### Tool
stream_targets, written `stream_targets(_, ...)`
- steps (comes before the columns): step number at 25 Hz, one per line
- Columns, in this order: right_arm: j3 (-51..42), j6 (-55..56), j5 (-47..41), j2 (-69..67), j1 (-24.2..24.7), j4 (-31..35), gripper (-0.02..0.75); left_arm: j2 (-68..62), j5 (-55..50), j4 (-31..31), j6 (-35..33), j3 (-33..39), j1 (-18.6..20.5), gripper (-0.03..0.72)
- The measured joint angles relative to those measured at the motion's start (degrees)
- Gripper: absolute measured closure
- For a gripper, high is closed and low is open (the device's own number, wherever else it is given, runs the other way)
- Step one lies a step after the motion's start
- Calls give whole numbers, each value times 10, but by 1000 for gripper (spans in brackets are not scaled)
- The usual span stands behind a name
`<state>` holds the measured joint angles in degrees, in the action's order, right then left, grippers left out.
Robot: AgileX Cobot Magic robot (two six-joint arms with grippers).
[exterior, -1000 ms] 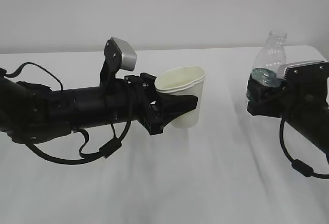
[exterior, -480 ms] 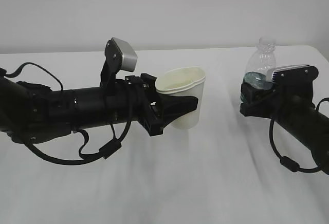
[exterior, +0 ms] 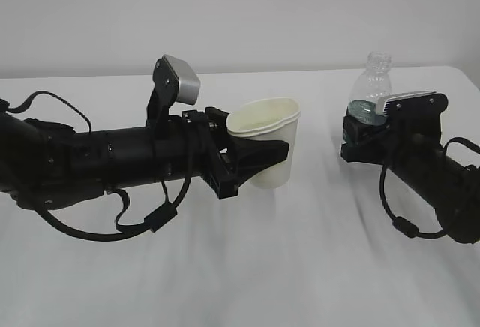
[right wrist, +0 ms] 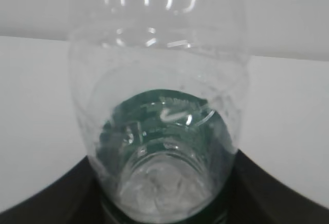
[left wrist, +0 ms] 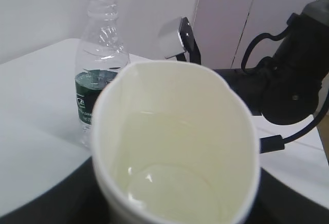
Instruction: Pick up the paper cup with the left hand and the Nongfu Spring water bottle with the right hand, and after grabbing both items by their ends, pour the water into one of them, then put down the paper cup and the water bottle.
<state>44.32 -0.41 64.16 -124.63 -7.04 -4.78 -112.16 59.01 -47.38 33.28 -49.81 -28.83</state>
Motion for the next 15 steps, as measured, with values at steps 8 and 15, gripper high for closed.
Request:
stream_targets(8,8,0,0,-9,0,0,317,0,0,0,0,0,0,270)
stream_targets(15,8,0,0,-9,0,3,312,0,0,0,0,0,0,270)
